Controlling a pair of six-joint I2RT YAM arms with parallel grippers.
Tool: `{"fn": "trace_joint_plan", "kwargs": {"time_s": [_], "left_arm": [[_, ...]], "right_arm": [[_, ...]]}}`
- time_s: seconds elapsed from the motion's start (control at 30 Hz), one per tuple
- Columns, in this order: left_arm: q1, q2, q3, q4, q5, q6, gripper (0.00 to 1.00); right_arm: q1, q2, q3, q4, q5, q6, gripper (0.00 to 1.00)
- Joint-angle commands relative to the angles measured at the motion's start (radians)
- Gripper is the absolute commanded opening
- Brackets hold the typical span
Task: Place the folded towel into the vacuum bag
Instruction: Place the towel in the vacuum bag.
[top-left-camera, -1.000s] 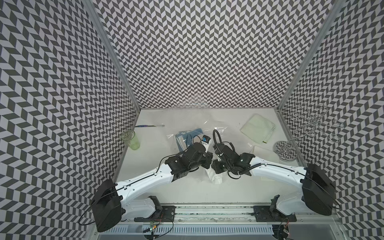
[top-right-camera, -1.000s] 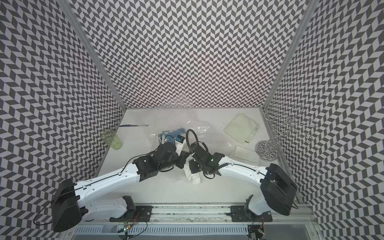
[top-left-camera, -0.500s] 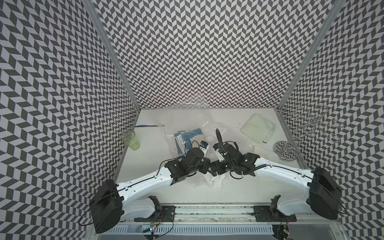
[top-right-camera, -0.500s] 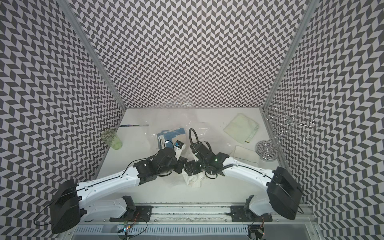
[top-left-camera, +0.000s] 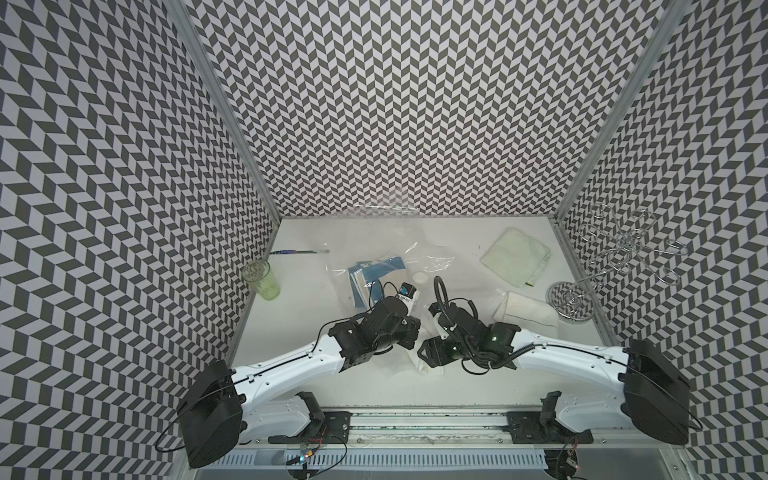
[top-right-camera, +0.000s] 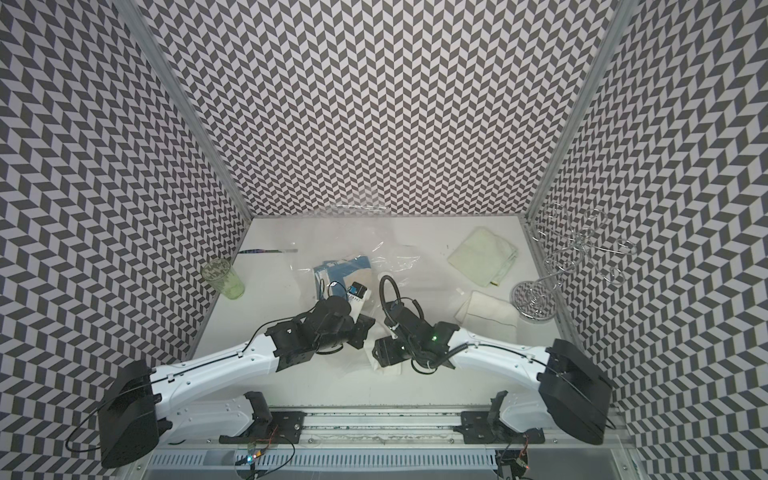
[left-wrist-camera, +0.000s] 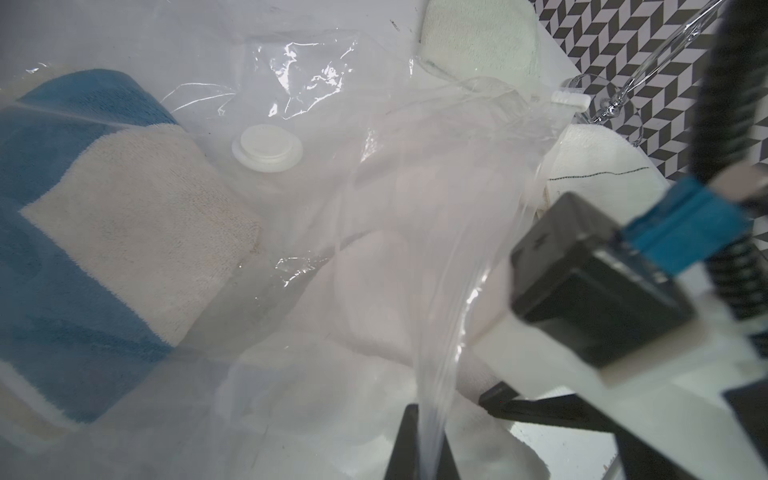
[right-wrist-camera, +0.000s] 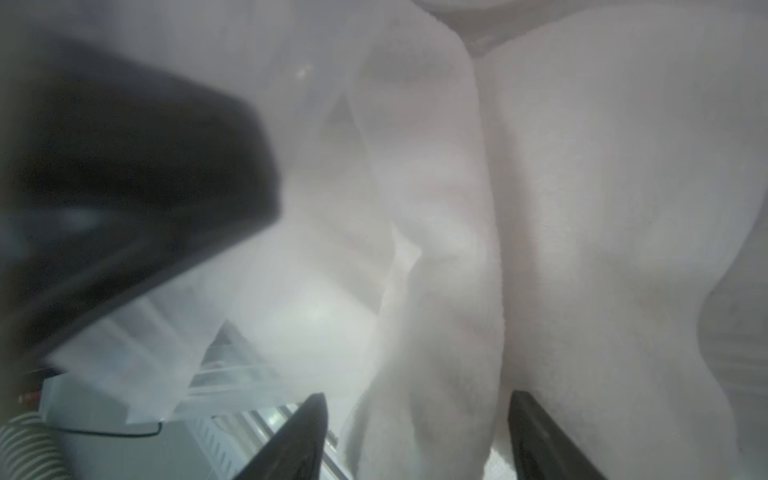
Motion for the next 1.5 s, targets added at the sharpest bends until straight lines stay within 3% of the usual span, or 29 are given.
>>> {"fn": "trace_joint_plan", "kwargs": {"time_s": [0.0, 0.1, 0.17, 0.37, 0.47, 0.6, 0.7, 0.83, 0.93, 1.13, 1.23, 1.47], "left_arm": [[-0.011, -0.033, -0.011, -0.018, 0.006, -0.017, 0.01], [-0.021, -0.045, -0.026, -0.023, 0.0, -0.031, 0.01], [-0.026, -0.051, -0.034, -0.024, -0.001, -0.039, 0.01], [-0.026, -0.053, -0.044, -0.032, -0.01, -0.045, 0.01], [-0.026, -0.063, -0.043, -0.047, -0.016, -0.047, 0.01], [-0.027, -0.088, -0.056, -0.057, -0.02, -0.054, 0.02], [-0.026, -0.094, -0.066, -0.061, -0.018, -0.06, 0.03], [-0.028, -0.091, -0.076, -0.058, -0.017, -0.066, 0.04], [-0.028, -0.084, -0.074, -0.049, -0.02, -0.065, 0.05], [-0.04, -0.071, -0.062, -0.026, -0.016, -0.059, 0.05], [-0.051, -0.074, -0.06, -0.023, -0.021, -0.06, 0.05], [-0.071, -0.087, -0.072, -0.006, -0.023, -0.063, 0.05]], "right_arm": [[0.026, 0.019, 0.07, 0.104, 0.053, 0.007, 0.47], [0.079, 0.003, 0.12, 0.118, 0.116, -0.038, 0.21], [0.129, 0.01, 0.139, 0.132, 0.149, -0.095, 0.13], [0.194, 0.189, 0.125, 0.154, 0.05, -0.255, 0.08], [0.194, 0.248, 0.12, 0.126, 0.027, -0.263, 0.15], [0.172, 0.171, 0.092, 0.144, -0.08, -0.207, 0.49], [0.125, 0.042, 0.039, 0.169, -0.174, -0.085, 0.6], [0.031, -0.101, -0.059, 0.129, -0.278, 0.179, 0.63], [0.005, -0.205, -0.156, 0.11, -0.288, 0.41, 0.66], [-0.004, -0.373, -0.386, 0.295, -0.273, 0.816, 0.7], [-0.016, -0.373, -0.444, 0.381, -0.238, 0.899, 0.7], [-0.029, -0.188, -0.411, 0.498, -0.237, 0.905, 0.63]]}}
